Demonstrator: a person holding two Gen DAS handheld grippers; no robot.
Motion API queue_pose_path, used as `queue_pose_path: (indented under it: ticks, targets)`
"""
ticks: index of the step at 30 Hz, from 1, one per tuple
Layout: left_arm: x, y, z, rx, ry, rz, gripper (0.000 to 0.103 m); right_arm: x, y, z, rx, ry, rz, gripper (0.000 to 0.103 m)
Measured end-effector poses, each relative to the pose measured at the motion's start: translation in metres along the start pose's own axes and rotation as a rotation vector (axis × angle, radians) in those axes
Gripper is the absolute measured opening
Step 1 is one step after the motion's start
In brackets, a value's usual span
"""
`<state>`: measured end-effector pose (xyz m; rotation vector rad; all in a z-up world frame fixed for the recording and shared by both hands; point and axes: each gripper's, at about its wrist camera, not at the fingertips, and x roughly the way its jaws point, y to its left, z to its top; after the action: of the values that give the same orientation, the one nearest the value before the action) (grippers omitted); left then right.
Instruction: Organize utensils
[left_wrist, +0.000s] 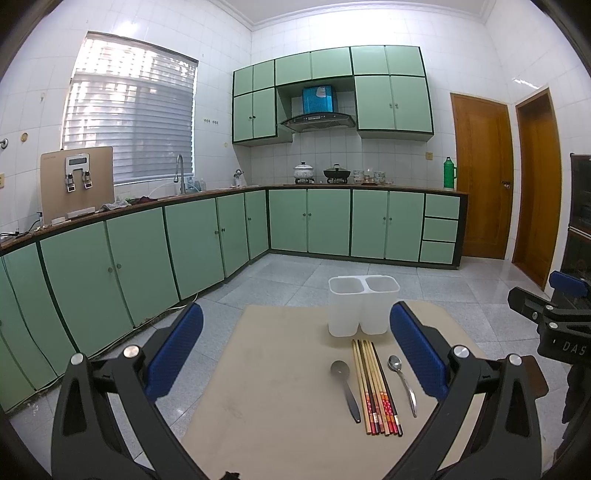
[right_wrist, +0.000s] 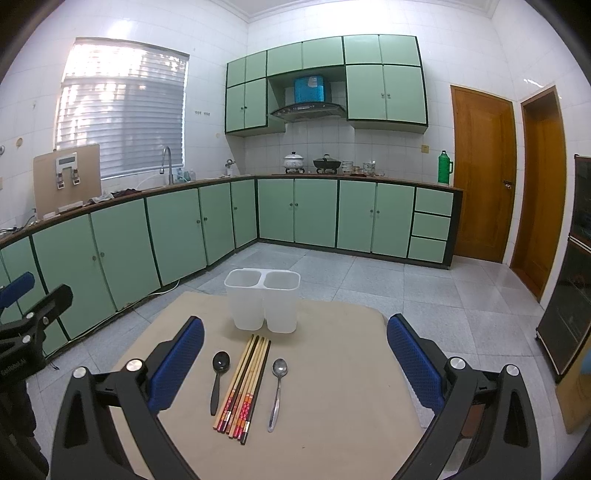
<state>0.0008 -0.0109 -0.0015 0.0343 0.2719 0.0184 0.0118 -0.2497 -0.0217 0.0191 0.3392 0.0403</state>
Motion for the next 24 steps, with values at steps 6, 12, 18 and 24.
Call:
queue_pose_path:
  ticks: [6, 12, 18, 24]
  targets:
    - [0.0002, 0.0007, -0.0006, 0.002, 0.000, 0.000, 0.098, -0.0007, -0.0005, 0.0004, -0.001, 0.001, 0.000, 0.097]
    - [0.0000, 0.0012, -0.0002, 0.000, 0.001, -0.001, 0.098, -0.0008, -0.0003, 0.0004, -0.001, -0.001, 0.000, 0.097]
    - [0.0000, 0.0008, -0.0004, 0.001, 0.000, -0.001, 0.098, -0.0008, 0.0010, 0.0011, -0.003, 0.000, 0.001, 0.097]
    - [-0.0001, 0.0009, -0.0005, 0.001, 0.001, 0.000, 0.098, -0.0007, 0.0006, 0.0009, -0.003, 0.000, 0.002, 0.097]
